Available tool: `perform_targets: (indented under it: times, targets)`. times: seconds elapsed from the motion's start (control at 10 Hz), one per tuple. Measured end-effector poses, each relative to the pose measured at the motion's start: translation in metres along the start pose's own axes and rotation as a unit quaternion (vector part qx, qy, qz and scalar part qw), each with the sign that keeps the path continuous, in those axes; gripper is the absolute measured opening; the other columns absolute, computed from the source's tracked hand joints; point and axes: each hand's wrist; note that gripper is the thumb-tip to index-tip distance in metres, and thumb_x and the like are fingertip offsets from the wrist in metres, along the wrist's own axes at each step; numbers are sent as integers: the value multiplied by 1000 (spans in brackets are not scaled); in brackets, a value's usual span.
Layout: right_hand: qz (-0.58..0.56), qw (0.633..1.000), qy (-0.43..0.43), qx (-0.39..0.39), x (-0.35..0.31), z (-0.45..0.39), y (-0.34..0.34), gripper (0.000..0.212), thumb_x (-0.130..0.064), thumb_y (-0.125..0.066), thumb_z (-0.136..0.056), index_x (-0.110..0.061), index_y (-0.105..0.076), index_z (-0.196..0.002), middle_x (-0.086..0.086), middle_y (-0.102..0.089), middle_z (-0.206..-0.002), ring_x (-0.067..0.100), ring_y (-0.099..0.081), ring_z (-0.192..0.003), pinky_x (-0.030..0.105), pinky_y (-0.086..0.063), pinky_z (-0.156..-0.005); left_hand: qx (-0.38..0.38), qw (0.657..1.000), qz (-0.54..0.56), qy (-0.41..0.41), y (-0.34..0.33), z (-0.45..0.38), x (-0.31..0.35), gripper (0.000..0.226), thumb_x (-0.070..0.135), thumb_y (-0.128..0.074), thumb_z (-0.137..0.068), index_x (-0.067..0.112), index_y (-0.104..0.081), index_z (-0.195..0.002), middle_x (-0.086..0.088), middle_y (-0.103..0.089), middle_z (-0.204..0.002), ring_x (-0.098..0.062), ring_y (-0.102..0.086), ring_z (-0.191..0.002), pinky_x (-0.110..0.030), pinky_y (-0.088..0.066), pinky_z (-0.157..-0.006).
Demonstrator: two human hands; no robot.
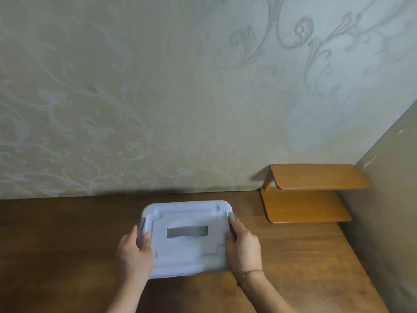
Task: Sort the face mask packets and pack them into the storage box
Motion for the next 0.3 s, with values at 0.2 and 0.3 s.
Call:
perform_targets:
  times: [0.2, 0.3]
  targets:
    - [18, 999, 2, -48, -4, -14, 3, 44, -28, -53, -95, -29, -50, -139, -8, -63, -128, 17, -59, -114, 30, -49, -93, -36, 997, 60, 37, -3, -21, 2, 43, 30, -54, -98, 4, -59, -132, -22, -60, -120, -41, -54, -115, -48, -41, -99]
    - [-6, 998, 60, 8, -5, -3, 33, 54, -52, -59, -88, -38, -45, -138, -8, -47, -147, 14, -43, -136, 29, -38, -110, 23, 973, 183, 140, 7, 6, 3, 32, 23, -49, -103, 11, -57, -131, -18, -51, -142, -34, -44, -132, -43, -31, -110]
Point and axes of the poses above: each hand's wrist, its own z-axis away from the middle knuckle, its own y-axis out of the back of the hand, x = y × z
